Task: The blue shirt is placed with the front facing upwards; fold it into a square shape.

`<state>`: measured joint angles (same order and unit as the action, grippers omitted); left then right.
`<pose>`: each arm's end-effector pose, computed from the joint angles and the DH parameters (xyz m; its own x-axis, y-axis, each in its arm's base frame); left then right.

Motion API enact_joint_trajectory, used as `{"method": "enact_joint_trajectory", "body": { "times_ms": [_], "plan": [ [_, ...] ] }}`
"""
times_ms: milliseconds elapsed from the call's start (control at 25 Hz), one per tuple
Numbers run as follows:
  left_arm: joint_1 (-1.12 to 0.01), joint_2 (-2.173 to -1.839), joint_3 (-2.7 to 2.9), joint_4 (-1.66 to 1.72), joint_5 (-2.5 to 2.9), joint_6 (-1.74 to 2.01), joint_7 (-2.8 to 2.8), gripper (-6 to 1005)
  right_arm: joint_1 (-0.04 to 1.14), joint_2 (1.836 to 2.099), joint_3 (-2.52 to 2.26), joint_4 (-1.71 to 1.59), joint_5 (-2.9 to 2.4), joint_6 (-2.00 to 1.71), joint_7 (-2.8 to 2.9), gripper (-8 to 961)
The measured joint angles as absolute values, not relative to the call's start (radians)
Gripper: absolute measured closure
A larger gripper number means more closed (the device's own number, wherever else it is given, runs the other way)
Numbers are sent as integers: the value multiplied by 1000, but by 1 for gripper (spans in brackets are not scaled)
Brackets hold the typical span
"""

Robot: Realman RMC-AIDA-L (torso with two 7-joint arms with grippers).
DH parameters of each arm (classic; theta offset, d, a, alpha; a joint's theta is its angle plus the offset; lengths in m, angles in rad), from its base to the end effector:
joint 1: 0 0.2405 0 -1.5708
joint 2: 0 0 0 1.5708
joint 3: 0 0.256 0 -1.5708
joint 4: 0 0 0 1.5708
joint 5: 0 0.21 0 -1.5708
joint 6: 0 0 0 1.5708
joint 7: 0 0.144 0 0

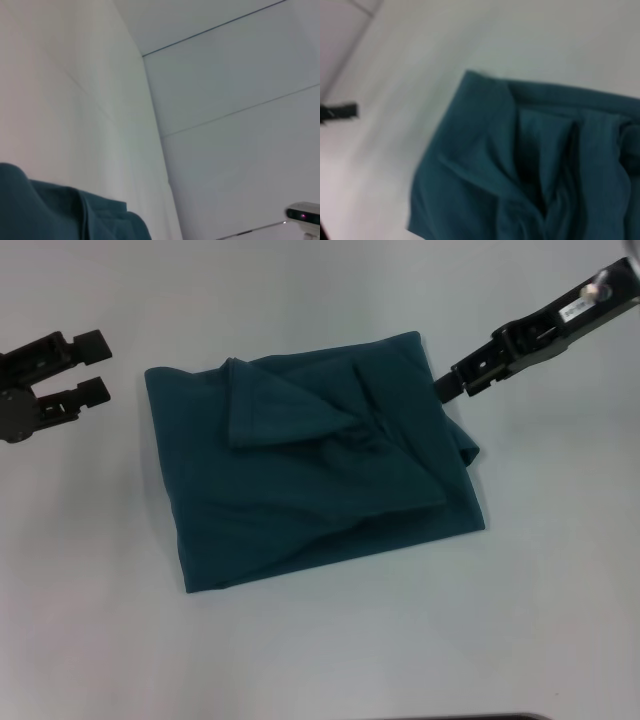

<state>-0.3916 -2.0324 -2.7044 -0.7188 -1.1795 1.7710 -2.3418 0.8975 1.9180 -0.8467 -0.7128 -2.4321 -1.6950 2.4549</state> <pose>-0.3030 0.2891 0.0645 -0.0761 0.8414 0.5350 0.8748 -0.2011 0.4407 0.1945 0.3952 0.0414 0.4958 -0.8679 0.0316 -0.8642 -0.4967 -0.0807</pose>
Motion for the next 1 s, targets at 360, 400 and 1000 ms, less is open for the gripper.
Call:
{"method": "enact_joint_trajectory", "body": {
  "times_ms": [360, 400, 1000],
  "plan": [
    [-383, -2033, -2713, -719, -1201, 1780, -2329, 112, 973, 2016, -929, -716, -2551, -1555, 2457, 358],
    [-382, -2033, -2714, -719, -1201, 1781, -2328, 112, 976, 2030, -935, -716, -2552, -1541, 2455, 358],
    [-390, -2042, -2729, -709, -1203, 1776, -2318, 112, 976, 2090, -1026, -675, -2548, -1417, 2452, 358]
  ]
}}
